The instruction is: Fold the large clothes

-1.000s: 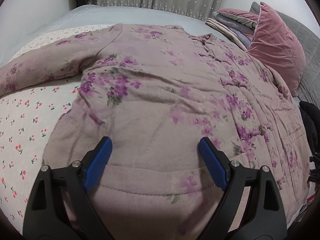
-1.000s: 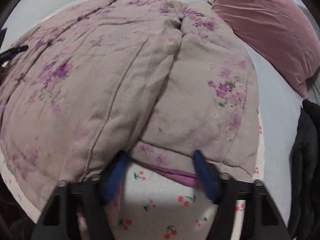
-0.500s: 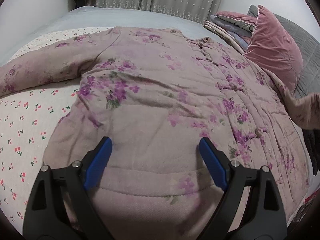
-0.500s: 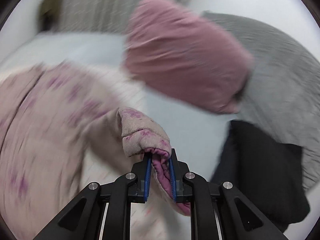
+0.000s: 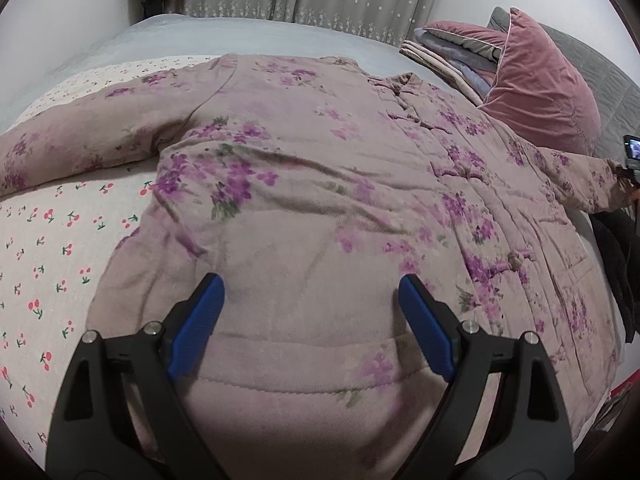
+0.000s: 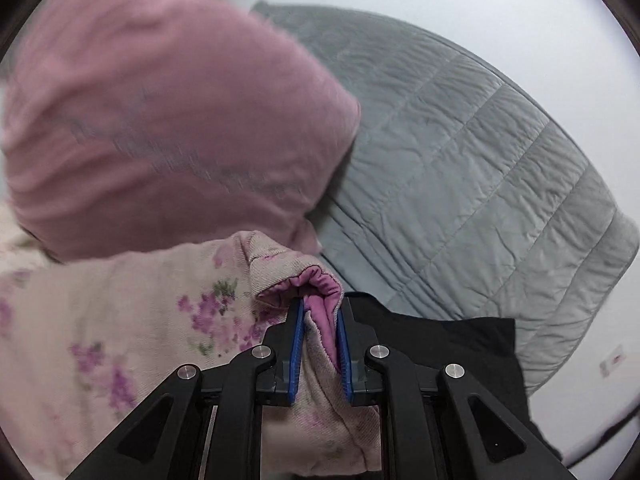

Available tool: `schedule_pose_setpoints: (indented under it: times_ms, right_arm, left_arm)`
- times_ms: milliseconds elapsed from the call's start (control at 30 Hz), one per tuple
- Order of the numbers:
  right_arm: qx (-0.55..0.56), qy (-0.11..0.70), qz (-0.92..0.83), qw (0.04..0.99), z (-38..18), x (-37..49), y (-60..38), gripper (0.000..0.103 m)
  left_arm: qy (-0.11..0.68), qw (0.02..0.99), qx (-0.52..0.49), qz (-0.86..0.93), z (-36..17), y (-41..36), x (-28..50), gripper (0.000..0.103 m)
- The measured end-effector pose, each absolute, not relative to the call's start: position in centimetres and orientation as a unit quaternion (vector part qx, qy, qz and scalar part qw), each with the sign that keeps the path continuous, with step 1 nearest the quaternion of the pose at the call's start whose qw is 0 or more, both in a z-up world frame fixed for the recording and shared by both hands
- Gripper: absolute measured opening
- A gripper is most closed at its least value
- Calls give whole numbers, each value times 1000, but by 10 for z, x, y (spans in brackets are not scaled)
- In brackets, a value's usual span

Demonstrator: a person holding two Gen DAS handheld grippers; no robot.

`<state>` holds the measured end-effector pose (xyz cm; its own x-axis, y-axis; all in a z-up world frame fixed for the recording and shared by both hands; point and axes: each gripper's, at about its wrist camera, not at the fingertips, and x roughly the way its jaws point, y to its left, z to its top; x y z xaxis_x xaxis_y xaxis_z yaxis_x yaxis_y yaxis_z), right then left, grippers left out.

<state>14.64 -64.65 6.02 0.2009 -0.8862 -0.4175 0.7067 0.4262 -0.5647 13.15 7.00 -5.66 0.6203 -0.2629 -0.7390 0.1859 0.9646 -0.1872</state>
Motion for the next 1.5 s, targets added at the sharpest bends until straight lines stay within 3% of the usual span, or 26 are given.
schedule_pose_setpoints:
  times_ms: [67,167,233,267,433,700,933,1000,1067,1100,1133,1167,1233,1367,1500]
  right_arm:
    - [-155,368,-540,741,37,161,-658,16]
    - [-164,356,-559,731,16,166,-666,30]
    - [-141,351,-549,745,15,158,-658,64]
    - [-122,345,-536,761,16,153,-653,68]
    - [-11,357,-404,842,24,115,-606,70]
    - [155,446,-95,877,-18,28,-498,71]
    - [226,486,25,844,-76,-50,-434,71]
    - [246,498,23,831,-93,-65,-428,71]
    - [283,496,27,821,-109,-79,-428,70]
    - [299,482,35,823,-111,-84,-427,63]
    - [325,478,63,813,-116,-86,-423,37]
    - [358,482,94,794,-122,-86,-416,28]
    - [340,483,79,803,-114,-86,-404,20]
    - [333,433,104,831,-56,-105,-393,16]
    - [275,460,81,840,-37,-121,-373,16]
  left_arm:
    - [418,899,-38,-127,-57,69,131,89]
    - [424,897,-20,-127,-56,67,131,89]
    - [427,896,-5,-119,-54,66,132,89]
    - [427,897,-1,-117,-52,67,132,89]
    - [453,886,15,-95,-40,85,134,89]
    - [519,843,-95,-108,-32,168,114,89]
    - [577,797,-130,-118,-69,208,74,85]
    - [576,792,-134,-151,-70,205,59,78]
    - [585,767,-163,-205,-72,196,50,52]
    - [595,749,-182,-227,-77,190,45,48]
    - [598,749,-174,-225,-78,185,42,32]
    - [597,758,-153,-216,-75,179,39,25]
    - [582,770,-157,-210,-58,179,34,20]
    - [497,811,-196,-238,11,203,15,18]
    - [542,804,-139,-200,-7,203,2,17]
